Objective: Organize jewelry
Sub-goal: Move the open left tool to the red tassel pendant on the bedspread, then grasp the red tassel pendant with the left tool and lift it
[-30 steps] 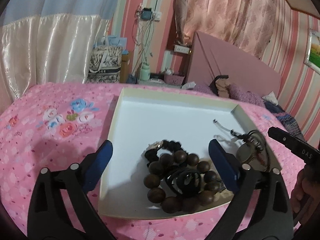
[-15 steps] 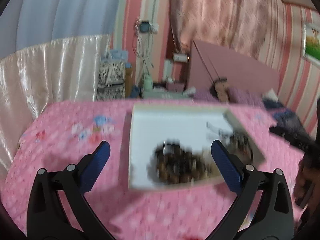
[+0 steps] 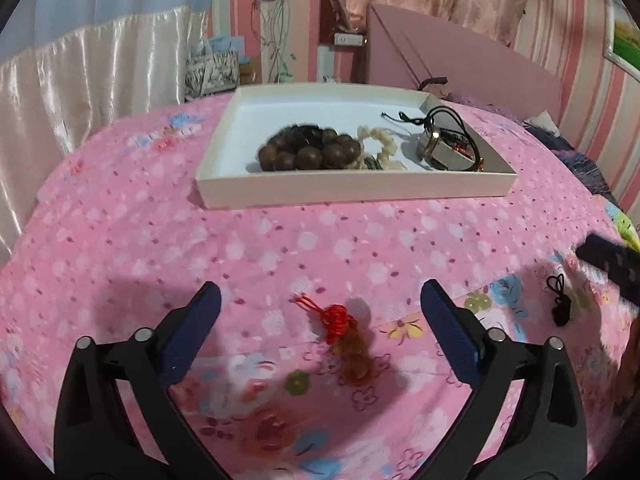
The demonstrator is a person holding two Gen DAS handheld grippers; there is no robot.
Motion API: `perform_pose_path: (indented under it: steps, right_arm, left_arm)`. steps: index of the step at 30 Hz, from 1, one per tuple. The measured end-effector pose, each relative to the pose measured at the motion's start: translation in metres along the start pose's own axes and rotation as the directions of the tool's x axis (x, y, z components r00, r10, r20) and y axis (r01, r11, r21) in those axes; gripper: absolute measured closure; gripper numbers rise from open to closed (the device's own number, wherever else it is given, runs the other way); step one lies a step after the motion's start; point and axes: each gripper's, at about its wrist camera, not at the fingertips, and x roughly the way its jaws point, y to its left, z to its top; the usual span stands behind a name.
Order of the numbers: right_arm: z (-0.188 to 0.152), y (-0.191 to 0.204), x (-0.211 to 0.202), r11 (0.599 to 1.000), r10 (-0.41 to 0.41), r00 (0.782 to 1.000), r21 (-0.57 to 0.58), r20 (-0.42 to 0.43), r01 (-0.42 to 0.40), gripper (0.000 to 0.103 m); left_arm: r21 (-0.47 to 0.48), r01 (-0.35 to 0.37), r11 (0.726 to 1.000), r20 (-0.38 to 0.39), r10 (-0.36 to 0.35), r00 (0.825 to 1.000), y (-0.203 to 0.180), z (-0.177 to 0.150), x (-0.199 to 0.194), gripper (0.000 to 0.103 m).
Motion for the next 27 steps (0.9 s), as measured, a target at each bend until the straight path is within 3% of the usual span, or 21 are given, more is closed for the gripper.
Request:
perform_pose_path:
  steps: [1, 4, 5, 7, 9, 12, 13, 15, 20, 21, 27]
  right_arm:
    - [-0.004, 0.003, 0.001, 1.0, 0.002, 1.0, -0.009, -0.009, -0.002, 0.045]
    - [-0.012, 0.011, 0.007, 0.999, 0.019, 0.999, -0.026, -0.046, -0.02, 0.045]
    - [-0.014, 0.013, 0.008, 0.999, 0.025, 0.998, -0.031, -0.053, -0.026, 0.045]
    - [-0.018, 0.018, 0.012, 0.998, 0.025, 0.997, -0.048, -0.073, -0.029, 0.045]
    - [-0.019, 0.02, 0.013, 0.998, 0.02, 0.996, -0.059, -0.081, -0.025, 0.045]
    - [-0.02, 0.02, 0.022, 0.998, 0.033, 0.992, -0.056, -0.121, -0.04, 0.046]
    - [-0.019, 0.02, 0.024, 0.997, 0.038, 0.992, -0.056, -0.124, -0.045, 0.046]
    - [-0.016, 0.018, 0.027, 0.997, 0.045, 0.991, -0.058, -0.129, -0.053, 0.059]
    - [-0.013, 0.018, 0.028, 0.996, 0.052, 0.991, -0.062, -0.123, -0.06, 0.068]
    - [-0.012, 0.019, 0.028, 0.995, 0.071, 0.99, -0.06, -0.122, -0.079, 0.09]
    - [-0.011, 0.023, 0.028, 0.995, 0.062, 0.991, -0.072, -0.12, -0.071, 0.092]
  left_arm:
    - [0.002, 0.0, 1.0, -0.012, 0.0, 1.0, -0.005, 0.0, 0.004, 0.013]
    - [0.049, 0.001, 0.999, -0.041, 0.001, 0.999, -0.017, -0.004, 0.011, 0.051]
    - [0.059, 0.009, 0.998, -0.051, -0.006, 0.999, -0.019, -0.005, 0.013, 0.054]
    - [0.064, 0.032, 0.997, -0.081, -0.027, 0.996, -0.02, -0.006, 0.017, 0.072]
    - [0.065, 0.045, 0.997, -0.088, -0.039, 0.995, -0.02, -0.007, 0.018, 0.077]
    - [0.072, 0.064, 0.995, -0.09, -0.057, 0.994, -0.022, -0.008, 0.017, 0.091]
    - [0.075, 0.072, 0.995, -0.085, -0.065, 0.994, -0.023, -0.01, 0.016, 0.094]
    - [0.078, 0.086, 0.993, -0.074, -0.08, 0.994, -0.024, -0.01, 0.015, 0.095]
    - [0.07, 0.107, 0.992, -0.061, -0.103, 0.993, -0.024, -0.01, 0.014, 0.096]
    - [0.067, 0.113, 0.991, -0.052, -0.109, 0.993, -0.023, -0.009, 0.012, 0.096]
    - [0.043, 0.136, 0.99, -0.03, -0.135, 0.99, -0.016, -0.01, 0.008, 0.096]
